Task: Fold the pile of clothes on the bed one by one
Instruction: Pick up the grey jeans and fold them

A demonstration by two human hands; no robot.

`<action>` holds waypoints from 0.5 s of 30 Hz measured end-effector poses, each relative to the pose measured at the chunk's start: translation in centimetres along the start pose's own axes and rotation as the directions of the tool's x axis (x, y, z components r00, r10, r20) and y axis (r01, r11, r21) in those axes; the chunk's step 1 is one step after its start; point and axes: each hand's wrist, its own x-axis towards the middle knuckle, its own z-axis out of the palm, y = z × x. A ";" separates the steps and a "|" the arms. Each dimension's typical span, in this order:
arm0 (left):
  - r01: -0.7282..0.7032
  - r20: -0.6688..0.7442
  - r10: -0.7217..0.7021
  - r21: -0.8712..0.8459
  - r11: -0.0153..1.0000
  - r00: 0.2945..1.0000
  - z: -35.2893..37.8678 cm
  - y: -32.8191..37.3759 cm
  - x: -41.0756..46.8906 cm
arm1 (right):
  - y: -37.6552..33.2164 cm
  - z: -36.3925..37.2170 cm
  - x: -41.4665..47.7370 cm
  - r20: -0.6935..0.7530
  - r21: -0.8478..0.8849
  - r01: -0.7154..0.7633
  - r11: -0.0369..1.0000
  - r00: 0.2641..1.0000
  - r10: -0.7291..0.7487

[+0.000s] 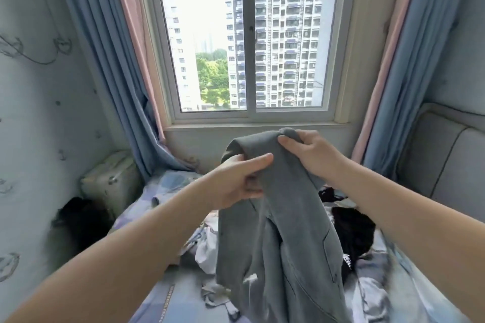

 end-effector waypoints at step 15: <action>-0.193 -0.301 0.281 0.291 0.937 0.911 3.0 -5.6 0.6 | 2.0 -6.3 -3.7 -0.330 -0.592 -0.186 0.784 0.944 -0.025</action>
